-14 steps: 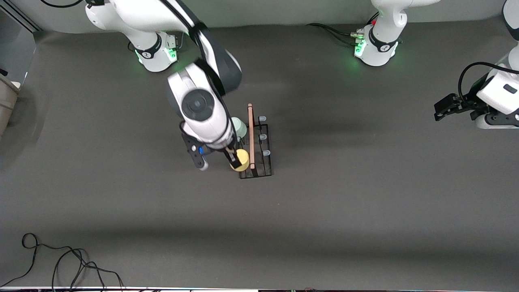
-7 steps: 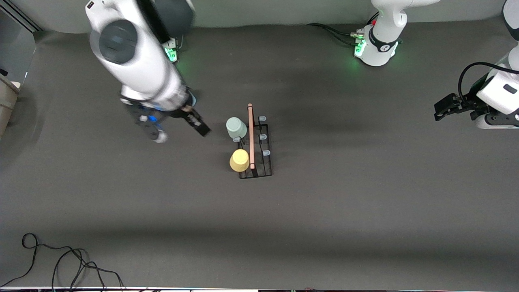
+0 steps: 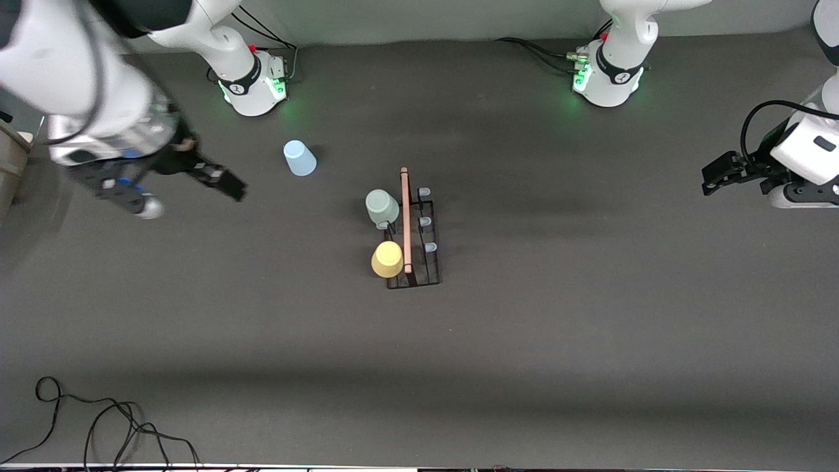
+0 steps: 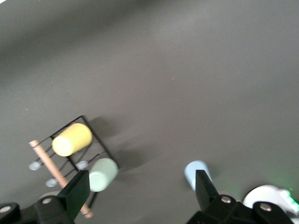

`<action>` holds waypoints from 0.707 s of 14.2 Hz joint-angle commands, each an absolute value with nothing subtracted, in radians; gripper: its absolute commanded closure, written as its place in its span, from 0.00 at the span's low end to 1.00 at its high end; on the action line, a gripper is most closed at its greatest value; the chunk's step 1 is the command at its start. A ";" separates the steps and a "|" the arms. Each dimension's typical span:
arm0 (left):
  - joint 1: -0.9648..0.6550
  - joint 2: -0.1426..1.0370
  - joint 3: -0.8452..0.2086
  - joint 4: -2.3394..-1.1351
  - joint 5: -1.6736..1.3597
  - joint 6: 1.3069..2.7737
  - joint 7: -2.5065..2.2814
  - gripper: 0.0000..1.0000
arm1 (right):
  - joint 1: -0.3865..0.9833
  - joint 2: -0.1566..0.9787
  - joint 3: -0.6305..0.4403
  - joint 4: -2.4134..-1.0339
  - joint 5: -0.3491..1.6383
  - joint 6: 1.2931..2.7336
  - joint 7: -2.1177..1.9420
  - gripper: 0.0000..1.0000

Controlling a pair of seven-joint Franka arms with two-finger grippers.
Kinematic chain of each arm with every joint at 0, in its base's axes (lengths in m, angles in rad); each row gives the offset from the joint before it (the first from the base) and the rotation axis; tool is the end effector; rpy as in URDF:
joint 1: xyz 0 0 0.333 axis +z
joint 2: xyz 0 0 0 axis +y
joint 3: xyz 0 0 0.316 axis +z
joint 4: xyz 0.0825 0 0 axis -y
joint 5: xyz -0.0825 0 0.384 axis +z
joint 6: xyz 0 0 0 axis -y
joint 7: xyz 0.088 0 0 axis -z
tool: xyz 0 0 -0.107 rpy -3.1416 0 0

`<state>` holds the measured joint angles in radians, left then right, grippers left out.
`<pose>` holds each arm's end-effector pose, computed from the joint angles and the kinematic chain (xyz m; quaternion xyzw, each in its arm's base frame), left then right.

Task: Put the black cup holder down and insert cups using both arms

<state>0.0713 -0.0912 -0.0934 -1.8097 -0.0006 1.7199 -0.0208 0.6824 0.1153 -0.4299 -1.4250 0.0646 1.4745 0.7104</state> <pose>0.5334 -0.0137 0.5732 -1.0000 0.0004 -0.0006 0.0039 0.5533 0.1664 0.6246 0.9741 -0.2241 -0.0284 0.0056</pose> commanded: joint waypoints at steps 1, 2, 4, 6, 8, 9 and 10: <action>0.061 -0.100 -0.089 -1.812 0.015 1.724 -0.040 0.00 | 0.473 0.019 -0.310 -1.522 0.038 1.486 0.458 0.00; 0.061 -0.097 -0.089 -1.812 0.015 1.726 -0.040 0.00 | 0.401 0.012 -0.275 -1.525 0.038 1.486 0.374 0.00; 0.061 -0.095 -0.089 -1.810 0.015 1.727 -0.040 0.00 | 0.245 0.012 -0.198 -1.528 0.040 1.491 0.202 0.00; 0.060 -0.095 -0.089 -1.810 0.017 1.727 -0.040 0.00 | 0.085 0.012 -0.097 -1.534 0.046 1.496 0.092 0.00; 0.061 -0.092 -0.089 -1.810 0.017 1.727 -0.040 0.00 | 0.017 0.014 -0.061 -1.546 0.049 1.529 0.016 0.00; 0.061 -0.087 -0.089 -1.809 0.018 1.733 -0.040 0.00 | 0.017 0.012 -0.066 -1.557 0.049 1.552 -0.021 0.00; 0.060 -0.087 -0.089 -1.809 0.018 1.738 -0.040 0.00 | 0.018 0.012 -0.069 -1.559 0.049 1.554 -0.032 0.00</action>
